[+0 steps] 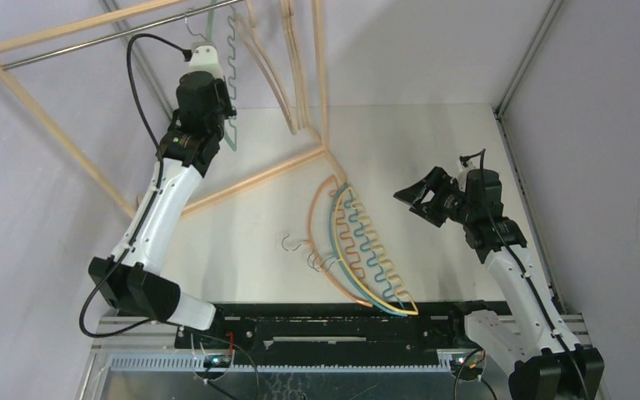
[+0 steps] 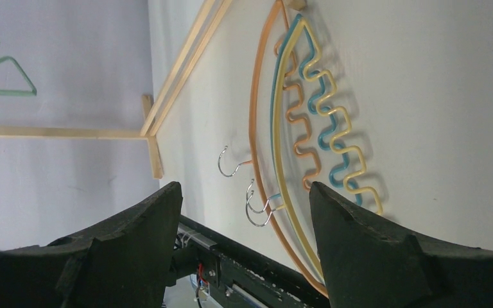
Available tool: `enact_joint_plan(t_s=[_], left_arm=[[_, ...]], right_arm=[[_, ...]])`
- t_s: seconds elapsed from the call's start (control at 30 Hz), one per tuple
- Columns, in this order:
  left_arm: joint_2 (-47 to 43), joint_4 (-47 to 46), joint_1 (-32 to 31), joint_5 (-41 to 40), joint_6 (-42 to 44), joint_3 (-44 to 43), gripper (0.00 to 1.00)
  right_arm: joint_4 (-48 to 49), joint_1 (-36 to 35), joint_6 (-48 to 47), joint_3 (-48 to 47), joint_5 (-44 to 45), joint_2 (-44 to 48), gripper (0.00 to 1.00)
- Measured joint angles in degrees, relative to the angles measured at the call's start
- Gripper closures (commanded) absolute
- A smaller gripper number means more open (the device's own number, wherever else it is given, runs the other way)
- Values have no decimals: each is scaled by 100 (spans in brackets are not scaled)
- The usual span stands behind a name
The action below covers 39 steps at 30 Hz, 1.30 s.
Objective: Organize the hangers
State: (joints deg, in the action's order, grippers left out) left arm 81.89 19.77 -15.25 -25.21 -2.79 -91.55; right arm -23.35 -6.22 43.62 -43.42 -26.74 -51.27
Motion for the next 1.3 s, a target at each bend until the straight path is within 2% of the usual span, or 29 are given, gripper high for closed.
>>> enact_joint_plan(t_s=[0.23,0.47,0.6,0.67,0.77,0.9,0.97,1.13,1.3], left_arm=[[232,-170,-55,354,-120,-28,99],[232,-245,-323,903,-129,-31,90],[232,-306,-407,1495,-140,-31,76],[232,-313,-409,1751,-136,-31,60],[232,-247,-452,2090,-120,-31,43],[168,-247,-474,2184,-50,-7,27],[70,-236,-468,2188,9,42,11],[-442,-103,-468,2256,72,249,1],[-1344,-7,-439,2391,11,717,1]], right_arm=[[13,26,-2,146,-9,0,20],[109,37,0,251,-68,-61,20],[210,52,7,343,-96,-107,20],[251,52,7,396,-129,-136,20],[264,55,2,446,-181,-160,17],[262,57,-50,450,-192,-160,15],[249,57,-114,450,-188,-160,15],[170,-57,-286,450,-94,-166,14],[39,-461,-494,494,267,-205,14]])
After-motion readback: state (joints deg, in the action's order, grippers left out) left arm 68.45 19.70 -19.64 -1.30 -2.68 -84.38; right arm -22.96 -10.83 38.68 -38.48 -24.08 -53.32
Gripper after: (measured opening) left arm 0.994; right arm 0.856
